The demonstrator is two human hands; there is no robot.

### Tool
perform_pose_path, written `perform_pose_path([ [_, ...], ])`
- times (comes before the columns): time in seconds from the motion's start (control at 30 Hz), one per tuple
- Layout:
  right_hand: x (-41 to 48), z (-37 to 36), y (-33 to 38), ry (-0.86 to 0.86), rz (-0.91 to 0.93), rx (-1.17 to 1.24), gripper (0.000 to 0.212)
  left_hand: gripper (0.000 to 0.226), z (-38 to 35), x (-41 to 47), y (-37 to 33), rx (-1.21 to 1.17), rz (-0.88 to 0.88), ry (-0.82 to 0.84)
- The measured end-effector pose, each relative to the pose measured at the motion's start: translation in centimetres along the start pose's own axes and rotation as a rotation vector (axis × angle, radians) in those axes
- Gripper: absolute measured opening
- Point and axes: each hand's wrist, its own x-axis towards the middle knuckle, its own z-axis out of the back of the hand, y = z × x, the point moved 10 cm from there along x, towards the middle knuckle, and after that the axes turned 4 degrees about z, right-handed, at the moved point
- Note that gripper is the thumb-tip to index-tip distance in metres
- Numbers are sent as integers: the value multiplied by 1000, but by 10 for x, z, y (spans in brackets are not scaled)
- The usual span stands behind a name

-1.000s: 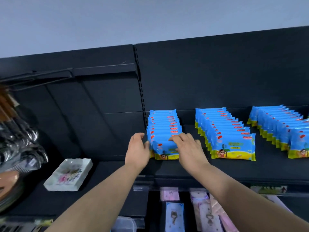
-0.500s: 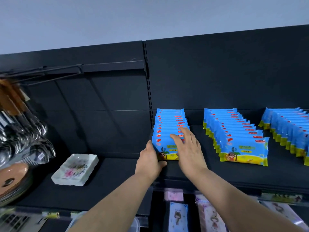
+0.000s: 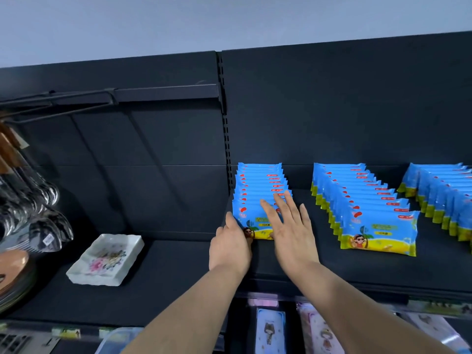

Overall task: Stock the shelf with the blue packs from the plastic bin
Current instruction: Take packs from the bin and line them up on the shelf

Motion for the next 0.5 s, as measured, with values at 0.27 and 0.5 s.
perform_pose_path([
  [0.27, -14, 11, -7, 49, 27, -3, 108, 81, 16, -15, -2, 76, 86, 3],
  [0.5, -38, 26, 3, 74, 116, 60, 90, 43, 39, -55, -2, 225, 73, -73],
])
